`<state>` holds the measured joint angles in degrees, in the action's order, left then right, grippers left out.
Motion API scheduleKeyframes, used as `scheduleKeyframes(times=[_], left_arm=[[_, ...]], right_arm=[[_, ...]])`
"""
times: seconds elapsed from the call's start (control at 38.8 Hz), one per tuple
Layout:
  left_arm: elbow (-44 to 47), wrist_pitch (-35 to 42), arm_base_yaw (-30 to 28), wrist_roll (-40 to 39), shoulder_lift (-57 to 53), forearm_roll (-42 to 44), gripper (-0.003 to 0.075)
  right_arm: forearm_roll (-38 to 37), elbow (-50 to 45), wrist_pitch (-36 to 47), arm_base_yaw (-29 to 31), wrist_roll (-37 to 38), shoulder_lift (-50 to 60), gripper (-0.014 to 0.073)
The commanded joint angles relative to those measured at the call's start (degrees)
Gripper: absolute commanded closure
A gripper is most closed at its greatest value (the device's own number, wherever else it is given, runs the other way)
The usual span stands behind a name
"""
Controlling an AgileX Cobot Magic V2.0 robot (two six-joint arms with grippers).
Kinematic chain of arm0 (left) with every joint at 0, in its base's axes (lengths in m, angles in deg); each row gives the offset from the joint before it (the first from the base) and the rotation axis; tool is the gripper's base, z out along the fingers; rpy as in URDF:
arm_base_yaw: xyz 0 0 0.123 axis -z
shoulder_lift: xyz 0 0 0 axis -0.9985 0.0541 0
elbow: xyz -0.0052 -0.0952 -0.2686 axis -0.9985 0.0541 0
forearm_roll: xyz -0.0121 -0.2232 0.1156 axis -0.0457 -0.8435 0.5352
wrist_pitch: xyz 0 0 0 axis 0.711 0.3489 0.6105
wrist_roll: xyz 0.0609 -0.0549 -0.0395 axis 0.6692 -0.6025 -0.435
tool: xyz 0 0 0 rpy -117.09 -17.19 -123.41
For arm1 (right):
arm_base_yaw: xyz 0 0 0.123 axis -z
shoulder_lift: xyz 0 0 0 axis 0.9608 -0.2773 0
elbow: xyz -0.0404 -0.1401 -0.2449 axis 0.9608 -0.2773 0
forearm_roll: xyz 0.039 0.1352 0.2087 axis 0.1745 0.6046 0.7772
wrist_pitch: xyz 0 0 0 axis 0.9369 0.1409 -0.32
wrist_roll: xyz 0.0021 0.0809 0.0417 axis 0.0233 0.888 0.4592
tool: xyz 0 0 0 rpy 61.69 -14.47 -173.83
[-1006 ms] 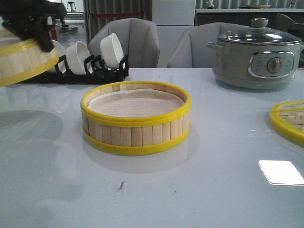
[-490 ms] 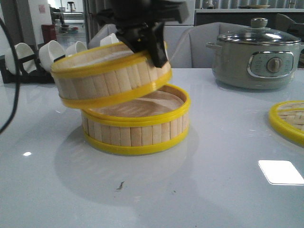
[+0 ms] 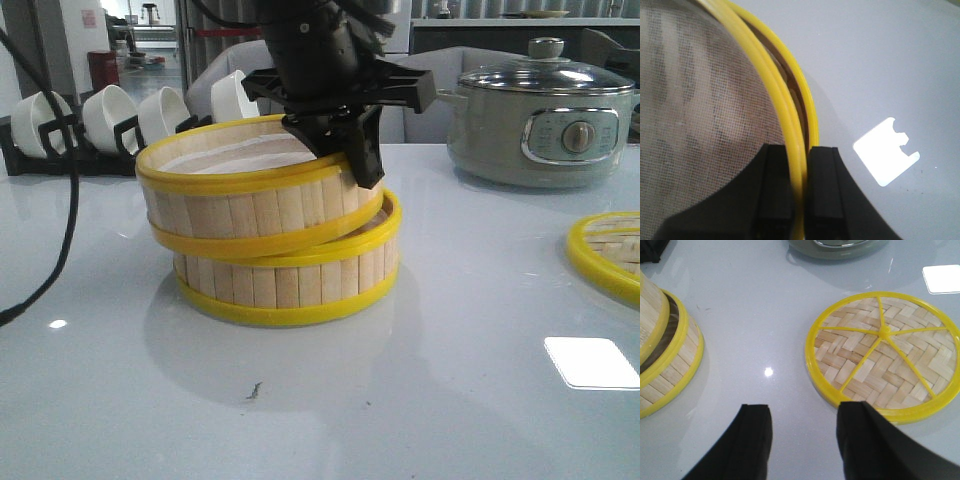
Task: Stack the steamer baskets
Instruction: 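Carry the basket with the left gripper over the center steamer basket, then lower the basket onto the center basket and open the left gripper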
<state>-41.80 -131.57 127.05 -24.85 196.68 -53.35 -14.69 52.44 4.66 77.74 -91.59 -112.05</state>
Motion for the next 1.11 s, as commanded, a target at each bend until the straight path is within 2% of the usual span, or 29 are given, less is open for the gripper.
scheduleKeyframes(times=[0.0,1.08], left_arm=[[-2.01,3.75,0.44,0.37,-3.37,-0.59,0.0632],[-2.01,8.37,0.57,0.37,-2.63,-7.42,0.0632]], right_arm=[[0.15,1.96,4.49,0.07,-0.38,0.06,0.0172],[0.15,1.96,4.55,0.07,-0.38,0.06,0.0172]])
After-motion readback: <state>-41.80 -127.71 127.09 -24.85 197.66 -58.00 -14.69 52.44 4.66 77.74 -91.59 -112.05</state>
